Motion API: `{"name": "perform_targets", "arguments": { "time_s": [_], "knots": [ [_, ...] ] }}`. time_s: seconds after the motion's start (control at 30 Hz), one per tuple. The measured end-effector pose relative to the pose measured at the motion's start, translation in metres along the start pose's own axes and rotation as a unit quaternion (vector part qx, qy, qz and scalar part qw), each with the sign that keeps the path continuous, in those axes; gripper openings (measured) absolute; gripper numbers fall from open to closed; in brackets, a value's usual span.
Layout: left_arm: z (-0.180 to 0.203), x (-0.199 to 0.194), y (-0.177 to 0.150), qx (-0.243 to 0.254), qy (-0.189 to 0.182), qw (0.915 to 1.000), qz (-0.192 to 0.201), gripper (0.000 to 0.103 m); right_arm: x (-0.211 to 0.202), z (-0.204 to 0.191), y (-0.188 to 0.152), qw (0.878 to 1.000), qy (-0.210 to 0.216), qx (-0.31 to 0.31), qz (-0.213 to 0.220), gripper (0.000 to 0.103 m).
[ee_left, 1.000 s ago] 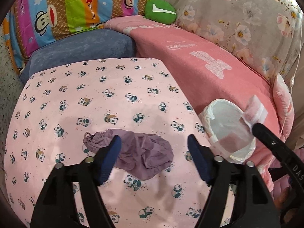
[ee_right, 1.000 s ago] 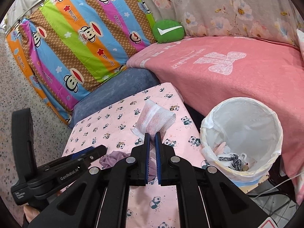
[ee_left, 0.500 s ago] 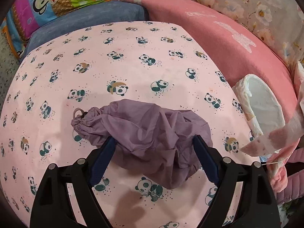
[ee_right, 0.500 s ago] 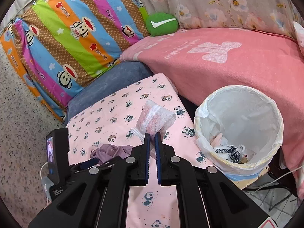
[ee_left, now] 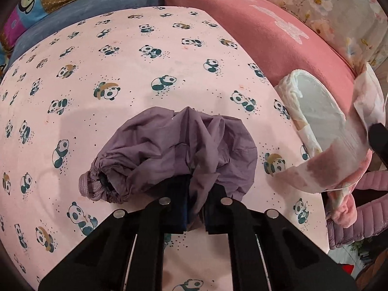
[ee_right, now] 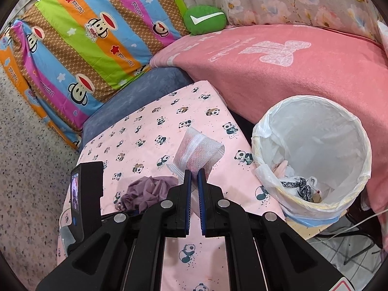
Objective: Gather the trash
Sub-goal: 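Carry the purple cloth with the left gripper while the right gripper carries the packet over the bin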
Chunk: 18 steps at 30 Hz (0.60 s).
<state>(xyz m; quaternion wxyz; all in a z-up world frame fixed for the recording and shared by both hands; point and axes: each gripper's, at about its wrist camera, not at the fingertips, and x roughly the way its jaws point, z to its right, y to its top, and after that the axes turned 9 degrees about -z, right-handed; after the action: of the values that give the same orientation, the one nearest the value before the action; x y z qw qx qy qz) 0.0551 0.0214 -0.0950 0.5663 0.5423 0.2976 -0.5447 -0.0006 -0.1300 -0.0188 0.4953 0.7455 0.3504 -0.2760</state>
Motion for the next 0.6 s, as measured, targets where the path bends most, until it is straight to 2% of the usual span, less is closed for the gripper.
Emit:
{"name": "perform_targets", "arguments": {
  "time_s": [0.23,0.6],
  "knots": [
    [0.031,-0.034,-0.002,0.028,-0.01,0.999,0.035,0.007,-0.01,0.002,0.001,1.0,0.002,0.001,0.018,0.007],
    [0.083,-0.067,0.018,0.08,-0.013,0.9932,0.084,0.007,-0.047,0.02,0.013,0.998,-0.004,0.013,0.068,0.007]
  ]
}}
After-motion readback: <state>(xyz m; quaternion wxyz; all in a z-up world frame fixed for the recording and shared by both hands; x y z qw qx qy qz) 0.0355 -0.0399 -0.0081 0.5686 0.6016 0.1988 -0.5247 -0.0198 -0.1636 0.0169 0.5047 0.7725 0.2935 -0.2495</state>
